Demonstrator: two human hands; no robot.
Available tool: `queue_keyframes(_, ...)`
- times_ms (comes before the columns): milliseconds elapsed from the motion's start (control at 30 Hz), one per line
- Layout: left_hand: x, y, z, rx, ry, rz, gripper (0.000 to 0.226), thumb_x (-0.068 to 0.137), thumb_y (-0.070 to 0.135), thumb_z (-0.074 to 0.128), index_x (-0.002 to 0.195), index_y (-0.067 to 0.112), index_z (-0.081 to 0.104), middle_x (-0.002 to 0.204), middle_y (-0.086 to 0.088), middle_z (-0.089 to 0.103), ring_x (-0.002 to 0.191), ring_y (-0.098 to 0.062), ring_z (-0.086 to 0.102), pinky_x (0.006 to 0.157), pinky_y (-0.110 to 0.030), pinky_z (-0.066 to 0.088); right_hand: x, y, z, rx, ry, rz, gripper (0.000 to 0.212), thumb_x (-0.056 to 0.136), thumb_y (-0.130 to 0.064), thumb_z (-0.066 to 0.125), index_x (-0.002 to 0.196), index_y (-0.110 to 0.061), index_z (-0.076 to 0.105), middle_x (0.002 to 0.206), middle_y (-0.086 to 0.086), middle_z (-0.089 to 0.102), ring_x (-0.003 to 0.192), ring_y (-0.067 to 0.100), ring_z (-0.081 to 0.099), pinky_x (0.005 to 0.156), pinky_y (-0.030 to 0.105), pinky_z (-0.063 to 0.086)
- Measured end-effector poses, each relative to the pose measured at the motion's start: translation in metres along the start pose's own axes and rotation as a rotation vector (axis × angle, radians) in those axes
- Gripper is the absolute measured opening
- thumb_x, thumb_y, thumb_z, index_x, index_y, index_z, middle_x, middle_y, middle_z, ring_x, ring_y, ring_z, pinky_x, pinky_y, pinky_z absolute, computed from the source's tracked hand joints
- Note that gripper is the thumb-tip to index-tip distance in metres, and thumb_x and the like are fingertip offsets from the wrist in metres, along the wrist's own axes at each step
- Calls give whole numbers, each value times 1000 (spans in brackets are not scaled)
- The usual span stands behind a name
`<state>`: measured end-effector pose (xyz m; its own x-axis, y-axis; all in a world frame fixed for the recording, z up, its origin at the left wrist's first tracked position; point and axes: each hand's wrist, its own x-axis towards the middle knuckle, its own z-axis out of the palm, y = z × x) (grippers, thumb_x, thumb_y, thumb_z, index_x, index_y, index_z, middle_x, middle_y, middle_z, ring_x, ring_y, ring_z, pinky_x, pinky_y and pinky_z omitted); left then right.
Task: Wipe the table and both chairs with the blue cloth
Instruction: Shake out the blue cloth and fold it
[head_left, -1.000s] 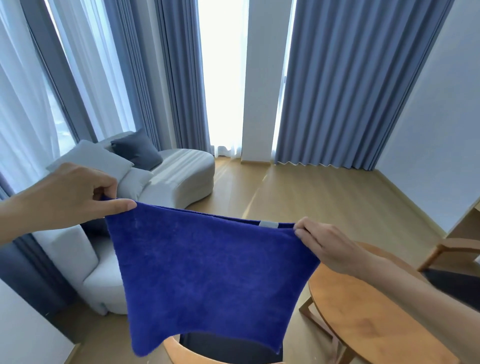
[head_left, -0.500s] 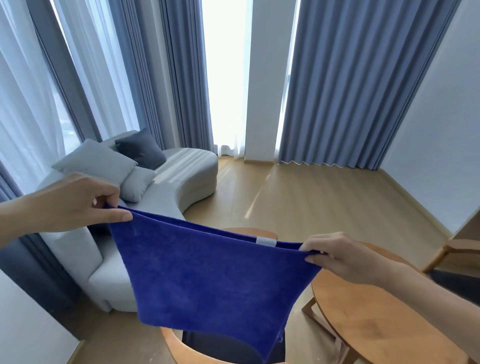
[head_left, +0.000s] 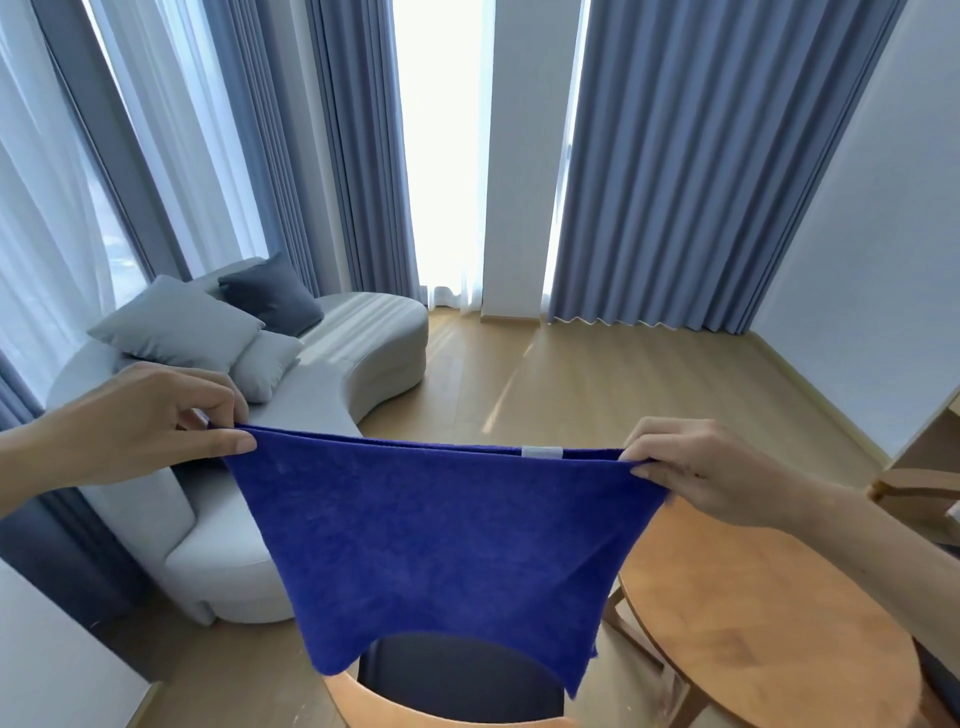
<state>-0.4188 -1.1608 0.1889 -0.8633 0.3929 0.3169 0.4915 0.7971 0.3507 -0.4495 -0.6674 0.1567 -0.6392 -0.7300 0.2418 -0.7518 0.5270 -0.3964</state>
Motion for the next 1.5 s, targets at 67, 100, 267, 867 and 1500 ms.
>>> queue_keyframes(67, -1, -1, 1, -30, 12, -27, 58, 63, 86, 54, 66, 29, 64, 80, 13, 68, 63, -11, 65, 65, -28, 54, -2, 2, -6, 84, 8, 51, 22, 93, -14, 51, 100, -16, 72, 91, -9, 66, 84, 11, 65, 68, 21, 53)
queue_keyframes(100, -1, -2, 0, -47, 16, -50, 60, 60, 86, 56, 68, 28, 66, 79, 12, 69, 62, -11, 65, 65, -29, 54, -3, 3, -9, 132, -5, 82, 22, 92, -12, 54, 100, -18, 73, 91, -9, 67, 85, 13, 66, 70, 22, 54)
queue_keyframes(267, 2, 4, 2, -55, -51, -120, 32, 67, 63, 74, 72, 33, 66, 77, 16, 70, 62, -7, 67, 67, -27, 52, 4, 9, -15, 209, -62, 220, 24, 91, -1, 59, 96, -21, 72, 89, -10, 69, 84, 13, 66, 72, 26, 55)
queue_keyframes(867, 31, 22, 66, -104, -253, -603, 19, 90, 10, 60, 71, 14, 63, 60, -1, 66, 57, -15, 66, 61, -26, 52, 36, 5, 21, 417, 173, 848, 14, 85, -9, 63, 74, -3, 70, 60, 9, 64, 48, 18, 55, 48, 25, 47)
queue_keyframes(1500, 28, 24, 82, -781, -468, -984, 22, 56, 11, 65, 71, 2, 53, 66, -15, 58, 55, -21, 59, 56, -34, 55, 31, 22, 41, 1029, 265, 1173, 11, 83, -5, 57, 73, -8, 53, 72, 8, 52, 60, 19, 49, 53, 27, 39)
